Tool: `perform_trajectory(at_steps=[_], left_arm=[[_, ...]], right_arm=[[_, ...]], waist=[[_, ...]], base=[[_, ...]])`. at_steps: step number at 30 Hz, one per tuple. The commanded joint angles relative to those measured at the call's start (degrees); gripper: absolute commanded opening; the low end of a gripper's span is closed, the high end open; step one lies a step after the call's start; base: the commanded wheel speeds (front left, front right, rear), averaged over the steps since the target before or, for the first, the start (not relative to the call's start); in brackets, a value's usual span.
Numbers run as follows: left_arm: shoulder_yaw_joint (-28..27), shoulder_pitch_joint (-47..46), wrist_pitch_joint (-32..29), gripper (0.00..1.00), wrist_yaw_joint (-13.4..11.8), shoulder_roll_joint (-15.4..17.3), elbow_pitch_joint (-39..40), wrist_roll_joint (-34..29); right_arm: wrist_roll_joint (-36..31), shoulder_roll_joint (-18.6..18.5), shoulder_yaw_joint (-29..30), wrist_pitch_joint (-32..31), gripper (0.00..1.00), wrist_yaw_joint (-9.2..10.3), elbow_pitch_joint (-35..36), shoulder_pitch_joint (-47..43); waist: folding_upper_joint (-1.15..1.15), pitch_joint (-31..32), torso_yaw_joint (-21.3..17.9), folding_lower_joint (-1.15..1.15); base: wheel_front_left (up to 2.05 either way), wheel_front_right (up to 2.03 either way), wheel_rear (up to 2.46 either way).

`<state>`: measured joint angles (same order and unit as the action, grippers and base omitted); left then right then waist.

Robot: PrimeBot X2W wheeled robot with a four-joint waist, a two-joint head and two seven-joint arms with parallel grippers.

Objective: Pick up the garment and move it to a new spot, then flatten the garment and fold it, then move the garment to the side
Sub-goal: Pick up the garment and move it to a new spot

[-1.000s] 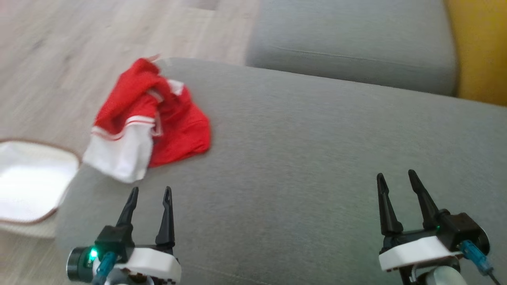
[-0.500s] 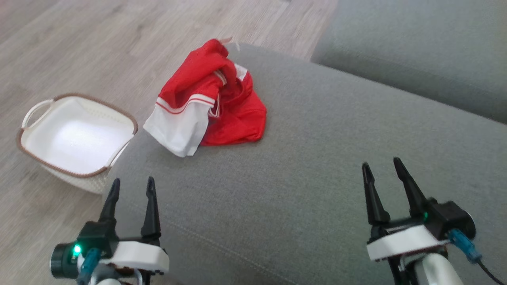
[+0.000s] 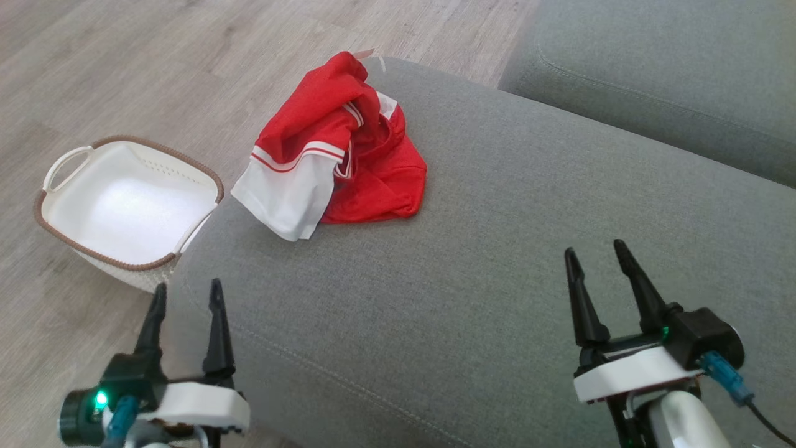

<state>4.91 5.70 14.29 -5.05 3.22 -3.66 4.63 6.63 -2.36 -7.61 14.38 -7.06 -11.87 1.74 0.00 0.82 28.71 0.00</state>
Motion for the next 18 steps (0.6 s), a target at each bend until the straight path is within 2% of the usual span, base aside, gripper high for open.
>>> perform_trajectory(at_steps=[1, 5, 7, 13, 18], left_arm=[[-2.3, -2.6, 0.7, 1.00, 0.0, 0.6, 1.9, -0.5], [-3.5, -5.7, 0.7, 1.00, 1.2, 3.5, 1.2, -1.3], [-4.1, -10.4, 0.7, 1.00, 2.5, 6.5, 0.1, -2.2], [-4.6, -22.2, 0.0, 1.00, 4.8, 11.7, -4.7, -3.3], [-3.4, -32.2, -2.4, 1.00, 7.5, 14.4, -11.9, -3.6]], right_arm=[[0.0, -0.5, -0.7, 0.6, 1.00, -0.43, 2.1, 1.7], [-0.4, -0.5, 0.8, 0.6, 1.00, -0.43, 2.8, 0.5], [-0.9, -0.5, 1.7, 0.6, 1.00, -0.43, 3.5, -0.3], [-3.9, -0.5, 1.1, 0.6, 1.00, -0.43, 4.8, 1.2], [-6.8, -0.5, 0.8, 0.6, 1.00, -0.43, 5.4, 3.7]], waist=[[0.00, 0.0, 0.0, 0.00], [0.00, -0.3, 0.2, 0.00], [0.00, -1.2, 0.1, 0.00], [0.00, -6.6, -3.0, 0.00], [0.00, -11.4, -5.8, 0.00]], base=[[0.00, 0.00, 0.00], [0.00, 0.00, 0.00], [0.00, 0.00, 0.00], [0.00, 0.00, 0.00], [0.00, 0.00, 0.00]])
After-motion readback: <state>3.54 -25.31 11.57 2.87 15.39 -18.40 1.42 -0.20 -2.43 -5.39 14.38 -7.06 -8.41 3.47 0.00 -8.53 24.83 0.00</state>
